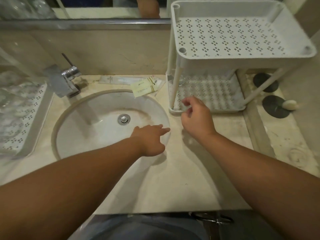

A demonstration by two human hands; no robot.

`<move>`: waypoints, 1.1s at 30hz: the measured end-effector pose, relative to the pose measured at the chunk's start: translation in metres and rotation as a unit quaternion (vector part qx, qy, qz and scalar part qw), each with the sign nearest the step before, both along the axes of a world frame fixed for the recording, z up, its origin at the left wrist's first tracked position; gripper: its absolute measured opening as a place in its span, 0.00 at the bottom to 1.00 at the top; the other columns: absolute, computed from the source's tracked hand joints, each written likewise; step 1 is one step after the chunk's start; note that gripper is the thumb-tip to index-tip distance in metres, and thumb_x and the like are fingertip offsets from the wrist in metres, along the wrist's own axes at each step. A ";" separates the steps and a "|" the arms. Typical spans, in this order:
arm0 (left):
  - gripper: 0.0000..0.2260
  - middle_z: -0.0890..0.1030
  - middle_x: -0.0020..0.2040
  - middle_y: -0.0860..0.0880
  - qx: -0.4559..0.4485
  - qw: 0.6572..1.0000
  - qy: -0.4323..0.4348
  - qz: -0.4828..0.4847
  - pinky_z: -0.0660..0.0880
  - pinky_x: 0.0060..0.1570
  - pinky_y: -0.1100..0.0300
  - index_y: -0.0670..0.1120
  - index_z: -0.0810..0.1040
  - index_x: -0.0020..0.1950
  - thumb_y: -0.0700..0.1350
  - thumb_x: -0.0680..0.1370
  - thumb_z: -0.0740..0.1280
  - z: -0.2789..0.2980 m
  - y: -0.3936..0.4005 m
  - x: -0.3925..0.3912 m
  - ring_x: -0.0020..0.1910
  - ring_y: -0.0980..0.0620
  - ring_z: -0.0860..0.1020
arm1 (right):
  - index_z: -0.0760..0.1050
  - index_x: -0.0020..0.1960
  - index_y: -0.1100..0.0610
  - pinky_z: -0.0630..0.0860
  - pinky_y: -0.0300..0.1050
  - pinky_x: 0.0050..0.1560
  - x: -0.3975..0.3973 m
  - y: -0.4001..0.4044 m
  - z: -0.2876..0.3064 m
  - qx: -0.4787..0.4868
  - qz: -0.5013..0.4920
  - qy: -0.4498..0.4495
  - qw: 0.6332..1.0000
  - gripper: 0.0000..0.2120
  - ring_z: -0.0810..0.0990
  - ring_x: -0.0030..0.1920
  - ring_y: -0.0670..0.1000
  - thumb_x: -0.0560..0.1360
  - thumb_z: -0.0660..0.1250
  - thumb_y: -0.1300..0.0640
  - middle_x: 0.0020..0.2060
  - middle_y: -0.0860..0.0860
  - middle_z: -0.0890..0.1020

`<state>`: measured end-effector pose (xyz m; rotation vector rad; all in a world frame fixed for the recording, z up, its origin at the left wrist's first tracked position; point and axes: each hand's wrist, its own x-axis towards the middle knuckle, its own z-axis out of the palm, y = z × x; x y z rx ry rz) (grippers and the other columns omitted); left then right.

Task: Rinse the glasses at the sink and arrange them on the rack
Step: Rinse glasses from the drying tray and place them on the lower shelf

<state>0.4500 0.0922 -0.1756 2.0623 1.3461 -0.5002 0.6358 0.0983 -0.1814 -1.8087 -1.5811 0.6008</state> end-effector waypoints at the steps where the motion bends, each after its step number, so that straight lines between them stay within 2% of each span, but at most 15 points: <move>1: 0.34 0.55 0.81 0.56 0.008 0.999 -0.018 0.030 0.58 0.73 0.43 0.65 0.55 0.78 0.52 0.73 0.61 0.002 -0.003 -0.012 0.78 0.50 0.58 | 0.75 0.58 0.49 0.74 0.38 0.47 -0.007 -0.004 0.003 0.001 -0.001 0.008 1.000 0.16 0.76 0.44 0.41 0.72 0.62 0.61 0.52 0.42 0.76; 3: 0.33 0.58 0.80 0.56 0.027 0.993 -0.062 0.095 0.61 0.72 0.50 0.63 0.56 0.79 0.52 0.74 0.61 0.006 -0.011 -0.038 0.78 0.53 0.59 | 0.76 0.55 0.48 0.71 0.34 0.44 -0.024 -0.013 0.009 0.003 -0.002 0.035 0.999 0.14 0.76 0.44 0.38 0.71 0.62 0.58 0.50 0.41 0.76; 5: 0.32 0.63 0.78 0.56 0.044 0.979 -0.114 0.165 0.63 0.70 0.55 0.61 0.59 0.78 0.52 0.75 0.62 0.011 -0.020 -0.063 0.76 0.54 0.62 | 0.76 0.53 0.49 0.71 0.34 0.42 -0.044 -0.021 0.015 0.007 -0.005 0.062 0.998 0.13 0.77 0.43 0.38 0.70 0.62 0.55 0.49 0.41 0.76; 10: 0.29 0.74 0.69 0.56 0.072 0.922 -0.207 0.319 0.66 0.58 0.60 0.60 0.66 0.75 0.50 0.73 0.63 0.031 -0.037 -0.120 0.65 0.54 0.72 | 0.74 0.52 0.45 0.73 0.36 0.41 -0.105 -0.029 0.030 0.008 0.005 0.106 0.994 0.12 0.78 0.40 0.41 0.70 0.62 0.53 0.51 0.38 0.76; 12: 0.27 0.76 0.66 0.57 0.087 0.897 -0.242 0.359 0.67 0.56 0.61 0.60 0.69 0.73 0.49 0.73 0.64 0.041 -0.041 -0.141 0.61 0.55 0.73 | 0.74 0.53 0.44 0.74 0.37 0.42 -0.133 -0.028 0.037 0.011 0.030 0.106 0.994 0.13 0.78 0.40 0.41 0.69 0.62 0.52 0.52 0.38 0.75; 15: 0.24 0.76 0.64 0.60 0.108 0.854 -0.291 0.418 0.67 0.50 0.69 0.62 0.71 0.71 0.46 0.75 0.66 0.059 -0.046 -0.175 0.58 0.59 0.74 | 0.75 0.54 0.45 0.73 0.34 0.42 -0.178 -0.023 0.051 0.020 0.078 0.101 0.992 0.15 0.79 0.41 0.41 0.69 0.61 0.49 0.53 0.36 0.75; 17: 0.25 0.75 0.64 0.61 0.118 0.832 -0.317 0.439 0.67 0.49 0.71 0.62 0.70 0.71 0.46 0.75 0.66 0.072 -0.048 -0.199 0.59 0.59 0.74 | 0.75 0.54 0.44 0.72 0.30 0.40 -0.207 -0.018 0.061 0.031 0.103 0.104 0.989 0.15 0.79 0.42 0.41 0.68 0.60 0.48 0.53 0.34 0.74; 21: 0.24 0.75 0.64 0.62 0.111 0.796 -0.370 0.466 0.71 0.50 0.68 0.63 0.70 0.70 0.47 0.76 0.66 0.097 -0.057 -0.249 0.61 0.59 0.76 | 0.75 0.54 0.43 0.73 0.30 0.40 -0.263 -0.010 0.080 0.047 0.147 0.123 0.980 0.13 0.80 0.42 0.41 0.70 0.62 0.52 0.54 0.34 0.74; 24: 0.24 0.74 0.64 0.64 0.102 0.772 -0.388 0.493 0.71 0.47 0.67 0.64 0.70 0.70 0.46 0.76 0.66 0.106 -0.066 -0.281 0.59 0.58 0.78 | 0.74 0.53 0.43 0.73 0.29 0.38 -0.300 -0.005 0.091 0.058 0.185 0.128 0.973 0.13 0.80 0.41 0.42 0.70 0.63 0.55 0.55 0.34 0.74; 27: 0.24 0.74 0.63 0.65 0.097 0.740 -0.410 0.525 0.71 0.39 0.66 0.65 0.71 0.69 0.48 0.74 0.66 0.109 -0.077 -0.310 0.54 0.55 0.80 | 0.75 0.53 0.44 0.72 0.29 0.36 -0.334 0.000 0.096 0.055 0.219 0.126 0.966 0.14 0.81 0.39 0.42 0.71 0.66 0.59 0.60 0.40 0.74; 29: 0.24 0.74 0.63 0.66 0.097 0.721 -0.418 0.543 0.71 0.37 0.70 0.65 0.71 0.68 0.48 0.74 0.66 0.108 -0.084 -0.328 0.50 0.57 0.81 | 0.76 0.55 0.46 0.72 0.29 0.36 -0.356 0.003 0.097 0.045 0.237 0.117 0.963 0.15 0.81 0.36 0.42 0.72 0.68 0.61 0.64 0.42 0.74; 31: 0.23 0.74 0.64 0.65 0.098 0.713 -0.417 0.556 0.71 0.37 0.73 0.65 0.71 0.68 0.45 0.76 0.67 0.105 -0.093 -0.344 0.51 0.59 0.81 | 0.76 0.55 0.47 0.71 0.29 0.35 -0.376 0.005 0.098 0.029 0.255 0.108 0.960 0.15 0.80 0.32 0.43 0.72 0.68 0.62 0.68 0.43 0.72; 33: 0.23 0.74 0.64 0.64 0.093 0.712 -0.408 0.563 0.71 0.36 0.72 0.67 0.70 0.66 0.44 0.77 0.67 0.102 -0.104 -0.358 0.47 0.62 0.81 | 0.74 0.56 0.43 0.70 0.29 0.34 -0.395 0.005 0.101 0.017 0.275 0.097 0.956 0.17 0.79 0.28 0.43 0.72 0.68 0.60 0.73 0.44 0.69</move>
